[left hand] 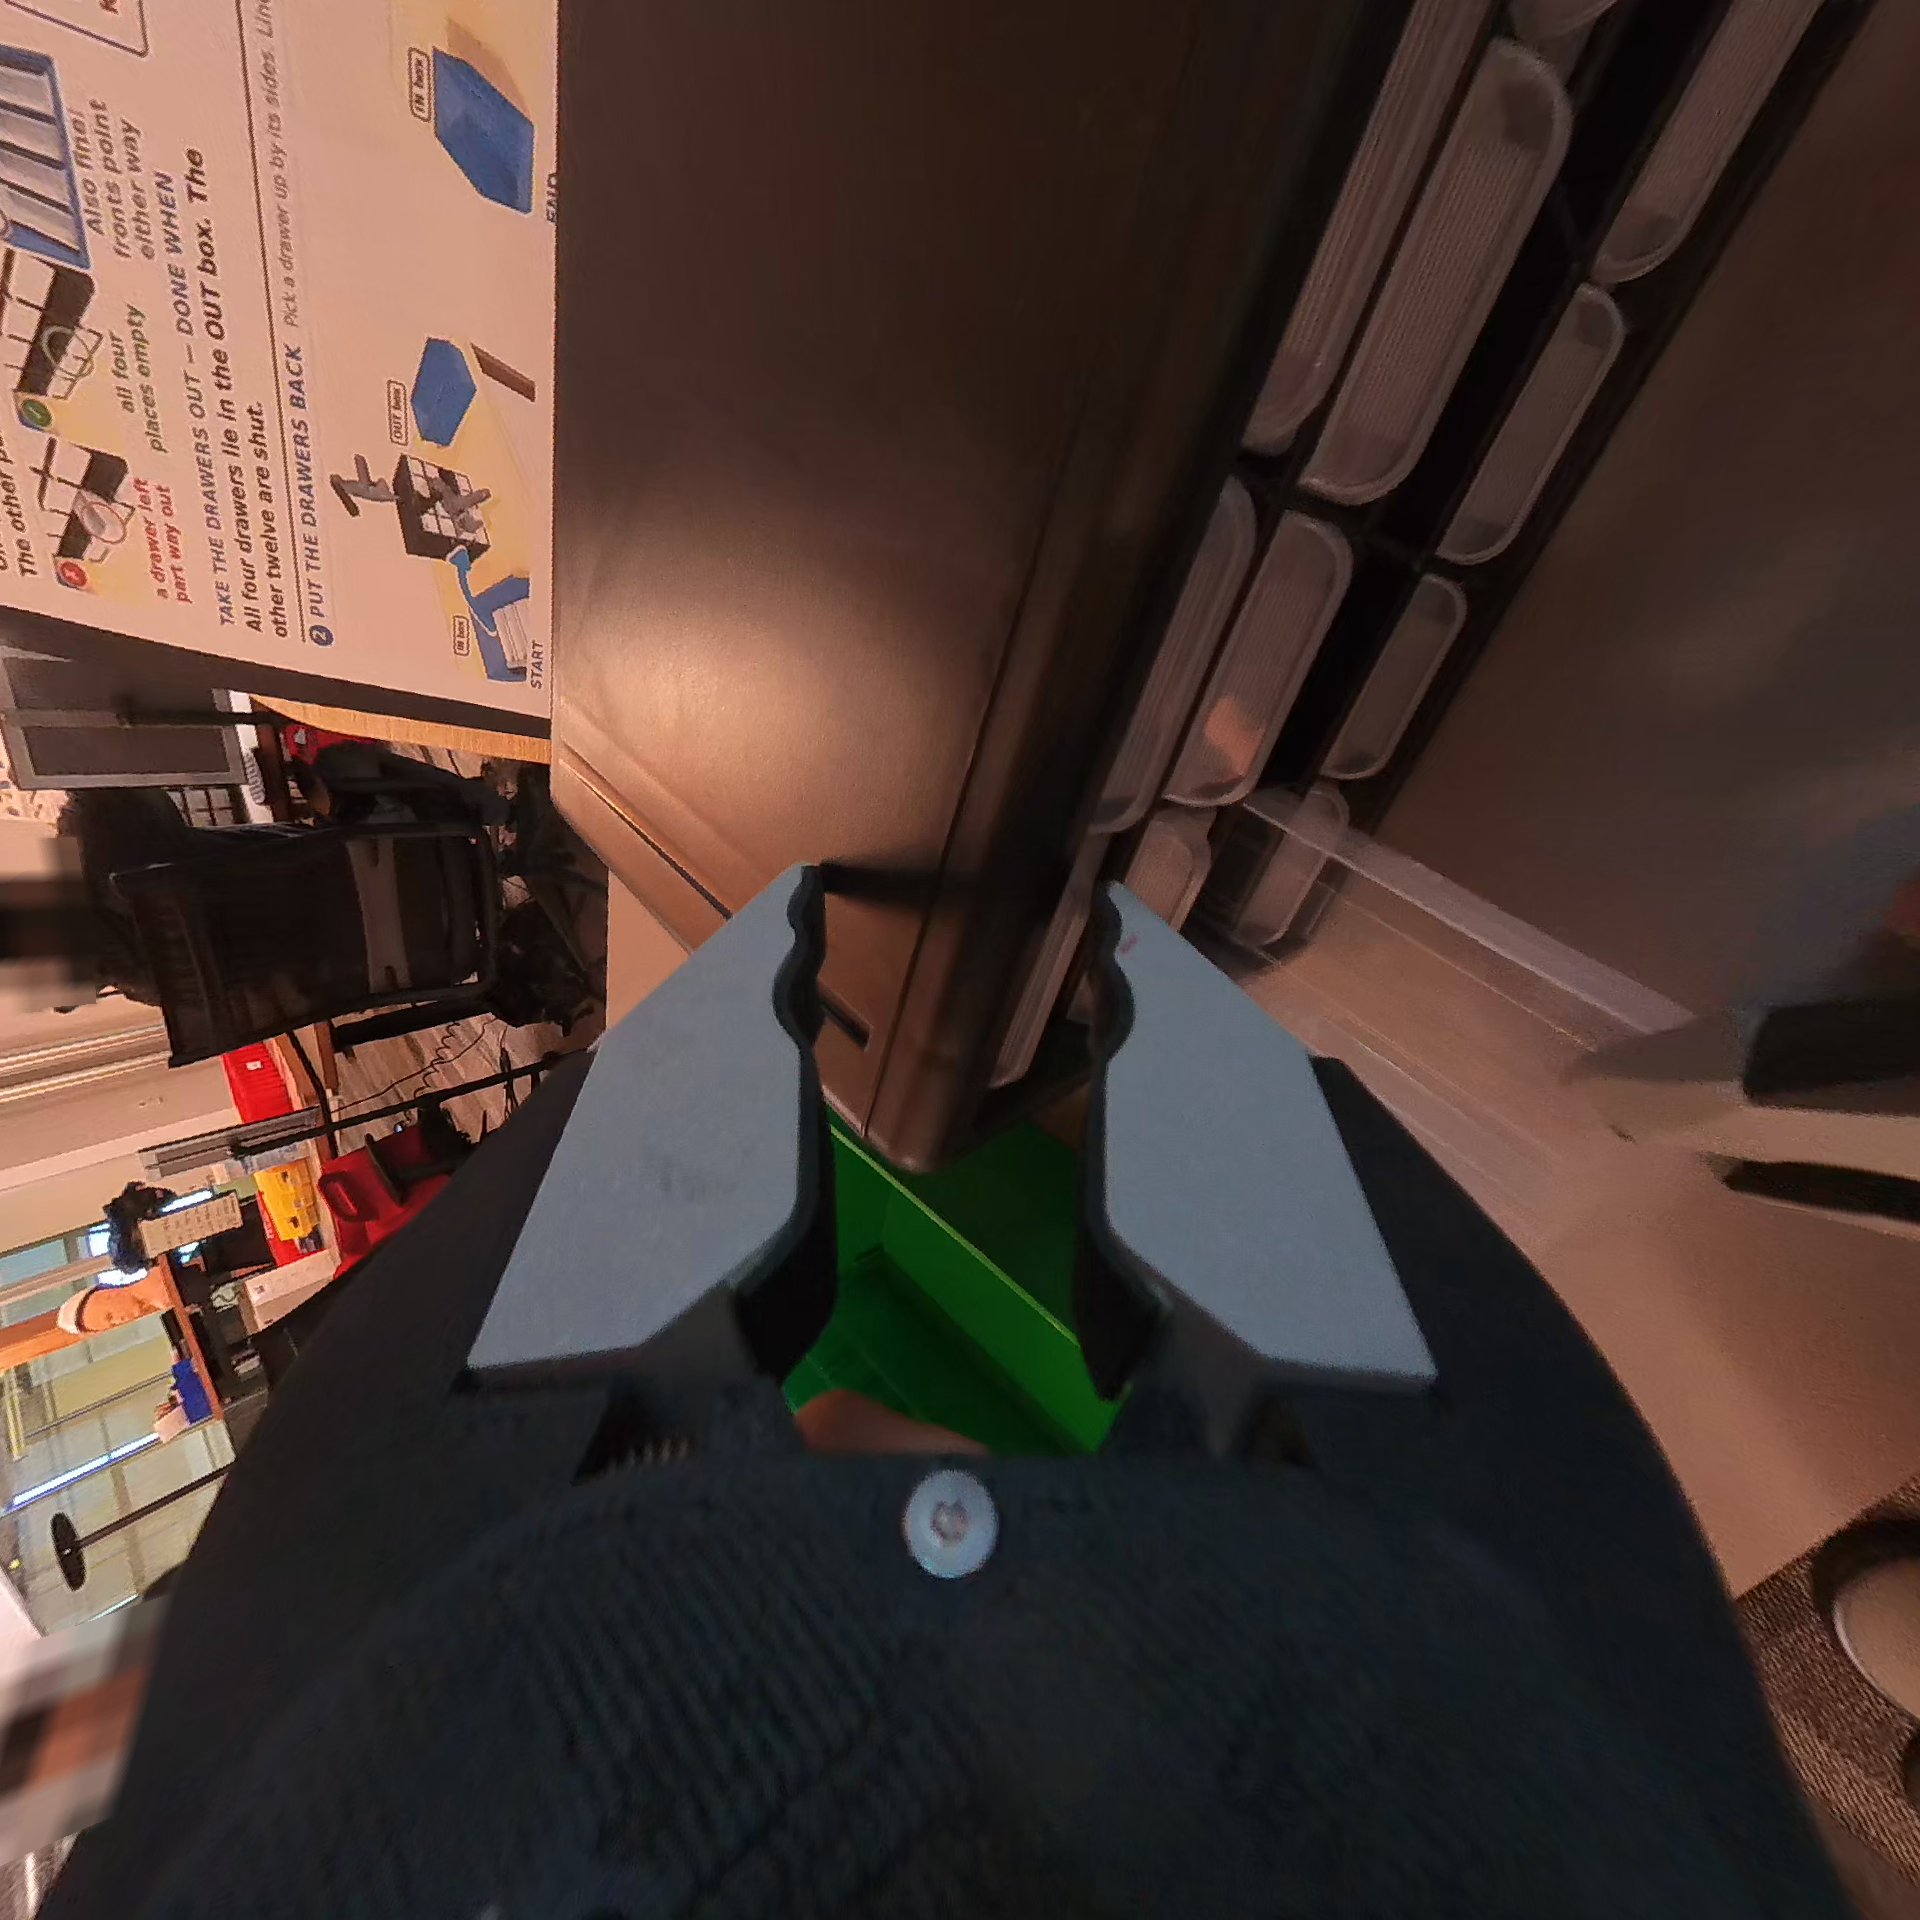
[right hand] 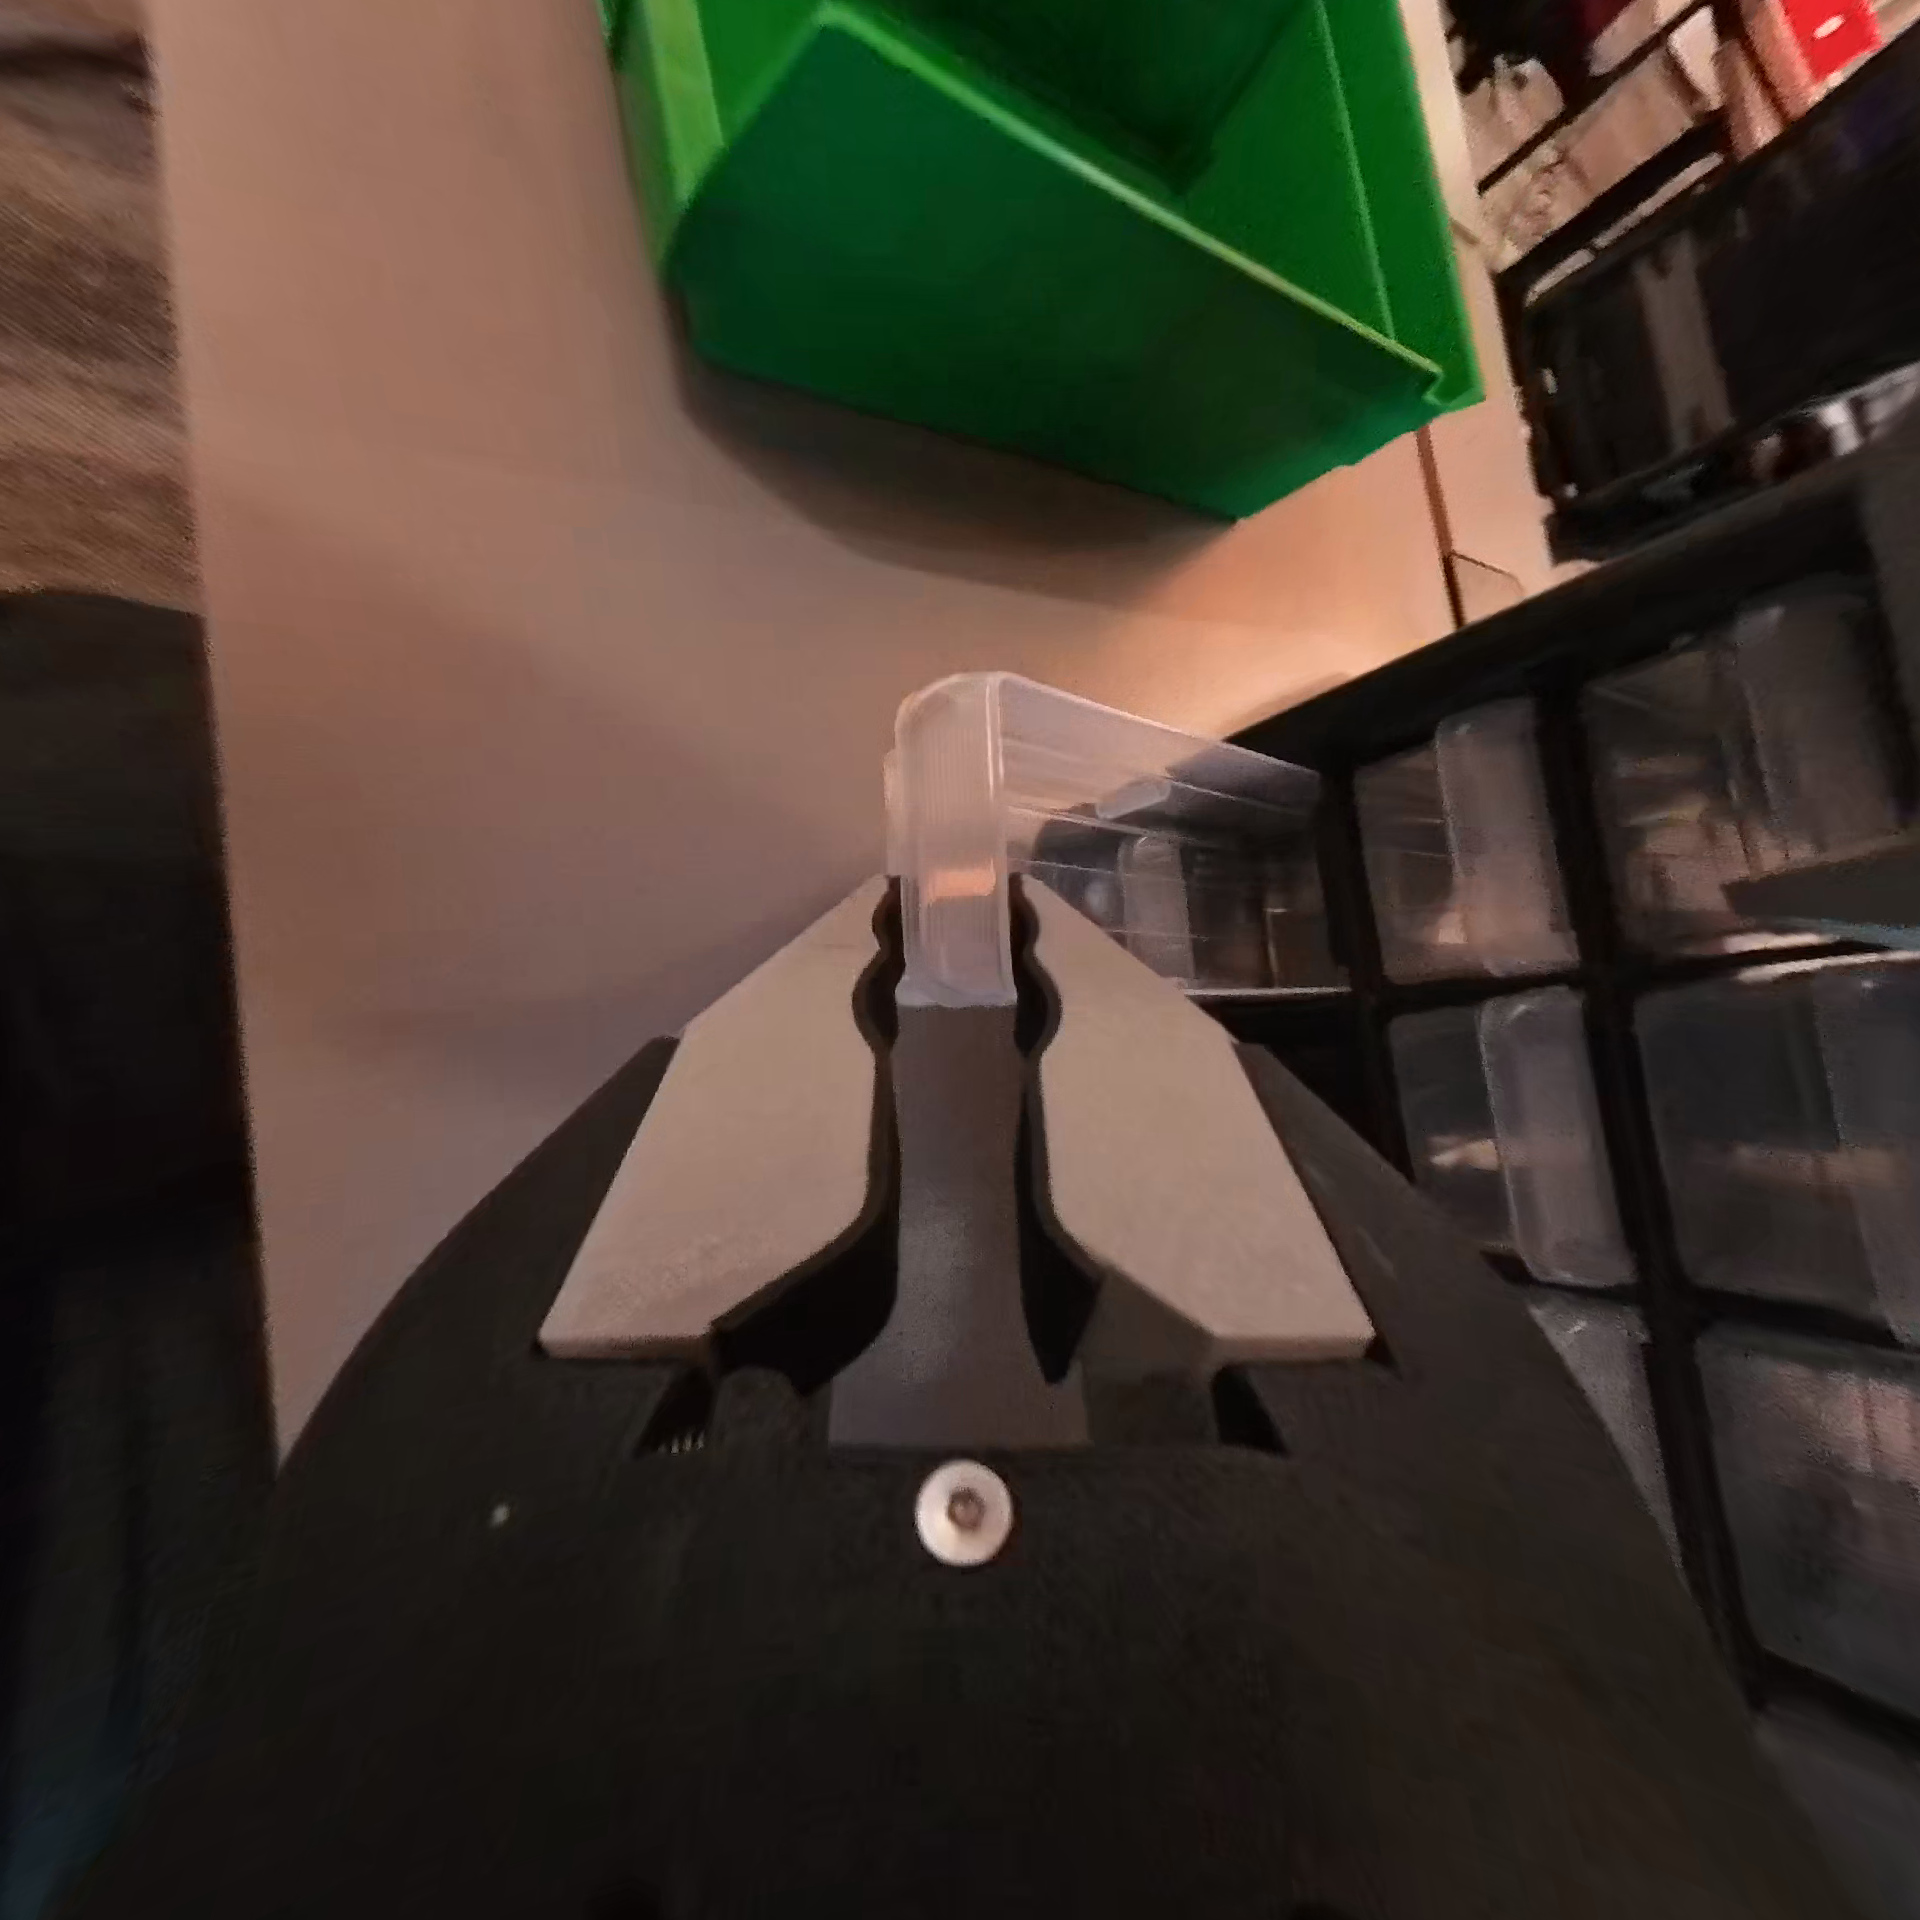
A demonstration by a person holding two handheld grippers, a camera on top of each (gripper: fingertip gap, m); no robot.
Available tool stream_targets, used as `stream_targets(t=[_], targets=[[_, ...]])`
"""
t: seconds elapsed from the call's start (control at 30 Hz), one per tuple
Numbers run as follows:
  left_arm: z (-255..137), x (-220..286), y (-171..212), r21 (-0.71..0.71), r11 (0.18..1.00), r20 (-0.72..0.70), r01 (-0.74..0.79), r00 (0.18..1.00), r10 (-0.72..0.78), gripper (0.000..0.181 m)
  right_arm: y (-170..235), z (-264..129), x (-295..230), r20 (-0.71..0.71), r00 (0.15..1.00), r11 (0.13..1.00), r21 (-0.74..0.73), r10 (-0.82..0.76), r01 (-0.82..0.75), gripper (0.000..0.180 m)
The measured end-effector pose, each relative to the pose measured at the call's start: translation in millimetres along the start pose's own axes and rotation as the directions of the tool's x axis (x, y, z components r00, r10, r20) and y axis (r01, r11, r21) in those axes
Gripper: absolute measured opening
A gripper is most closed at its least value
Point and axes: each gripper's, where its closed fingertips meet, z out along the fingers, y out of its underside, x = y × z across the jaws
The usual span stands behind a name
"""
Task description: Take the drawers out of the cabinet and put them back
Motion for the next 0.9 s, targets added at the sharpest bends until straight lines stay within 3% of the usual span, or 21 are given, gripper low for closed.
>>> stream_targets(t=[0.13, 0.27, 0.37, 0.5, 0.63, 0.73, 0.9], targets=[[0, 0, 0, 0.002, 1.0, 0.001, -0.001, 1.0, 0.001, 0.05, -12, -18, -18, 0.141, 0.99, 0.998, 0.054, 0.031, -0.039, 0.016], [0, 0, -1, -0.003, 1.0, 0.003, -0.003, 1.0, 0.003, 0.049, -39, -47, -34, 0.404, 0.9, 0.964, 0.13, 0.162, -0.232, 0.016], [0, 0, -1, -0.004, 1.0, 0.006, 0.0, 1.0, 0.0, 0.049, -46, -68, -32, 0.423, 0.88, 0.932, 0.181, 0.215, -0.315, 0.017], [0, 1, -1, 0.001, 1.0, -0.002, 0.002, 1.0, -0.002, 0.05, -21, -100, -38, 0.386, 0.875, 0.911, 0.163, 0.294, -0.378, 0.016], [-1, 0, -2, 0.008, 1.0, -0.013, 0.005, 1.0, -0.005, 0.049, 25, -156, -33, 0.271, 0.872, 0.884, 0.122, 0.407, -0.451, 0.016], [-1, 0, -2, 0.026, 1.0, -0.017, 0.012, 1.0, -0.011, 0.048, 74, -211, -2, 0.036, 0.863, 0.857, 0.098, 0.504, -0.505, 0.016], [-1, 1, -2, 0.037, 0.999, -0.012, 0.018, 1.0, -0.018, 0.049, 185, -295, 56, -0.396, 0.672, 0.74, 0.029, 0.626, -0.672, 0.016]])
